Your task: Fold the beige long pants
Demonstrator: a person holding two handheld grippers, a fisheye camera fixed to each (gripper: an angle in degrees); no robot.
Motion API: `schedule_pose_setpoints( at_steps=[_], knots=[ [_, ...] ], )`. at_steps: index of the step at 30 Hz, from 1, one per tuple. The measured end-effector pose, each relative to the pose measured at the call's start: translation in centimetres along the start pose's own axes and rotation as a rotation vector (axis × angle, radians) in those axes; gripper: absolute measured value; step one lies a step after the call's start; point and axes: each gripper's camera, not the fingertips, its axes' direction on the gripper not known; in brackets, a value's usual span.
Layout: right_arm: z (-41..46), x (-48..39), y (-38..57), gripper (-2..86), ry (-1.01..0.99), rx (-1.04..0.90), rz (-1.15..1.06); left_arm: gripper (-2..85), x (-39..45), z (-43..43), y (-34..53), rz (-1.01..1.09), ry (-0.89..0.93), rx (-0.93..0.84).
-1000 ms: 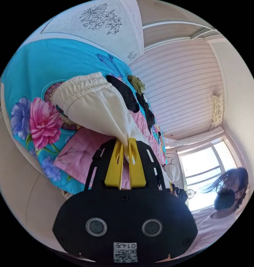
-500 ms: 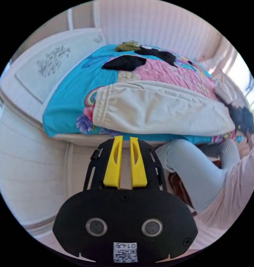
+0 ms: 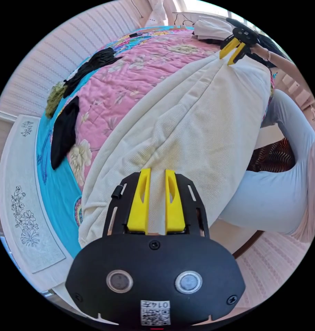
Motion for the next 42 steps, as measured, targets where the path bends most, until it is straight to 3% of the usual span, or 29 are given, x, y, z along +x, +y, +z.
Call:
schedule_pose_setpoints(
  at_steps=[3, 8, 18, 24, 27, 31, 34, 38, 42],
  knots=[
    [3.7, -0.6, -1.9, 6.6, -0.055, -0.114, -0.027, 6.5, 0.5, 2.0, -1.7, 0.006, 0.028, 0.025],
    [2.7, -1.0, -0.8, 2.2, -0.056, -0.049, 0.001, 0.1, -0.6, 2.2, -2.3, -0.194, 0.191, 0.102],
    [-2.3, 0.8, 3.1, 1.5, -0.100, 0.080, 0.063, -1.0, 0.3, -6.1, -7.1, -0.187, -0.036, 0.254],
    [5.7, 3.4, 3.2, 4.2, -0.182, -0.055, 0.215, -0.8, -0.1, 4.2, -13.6, -0.283, 0.033, 0.088],
    [9.5, 3.9, 5.6, 5.2, -0.266, -0.022, 0.362, -0.7, 0.5, 5.4, -13.6, -0.415, 0.056, 0.175],
    [8.0, 2.4, 13.0, 6.3, -0.243, 0.201, 0.542, -0.5, 1.3, 3.0, -12.5, -0.468, 0.077, 0.235],
    [5.9, -0.4, 21.2, 6.5, -0.171, 0.318, 0.654, -0.8, 4.0, -1.1, -11.6, -0.456, -0.029, 0.328],
    [5.1, -5.2, 35.9, 6.8, -0.036, 0.395, 1.005, -1.0, 10.5, -4.9, -13.4, -0.314, -0.119, 0.335],
    [6.9, -9.2, 46.3, 7.5, 0.008, 0.447, 1.267, -1.0, 17.1, -5.9, -19.8, -0.138, -0.072, 0.391]
  ],
)
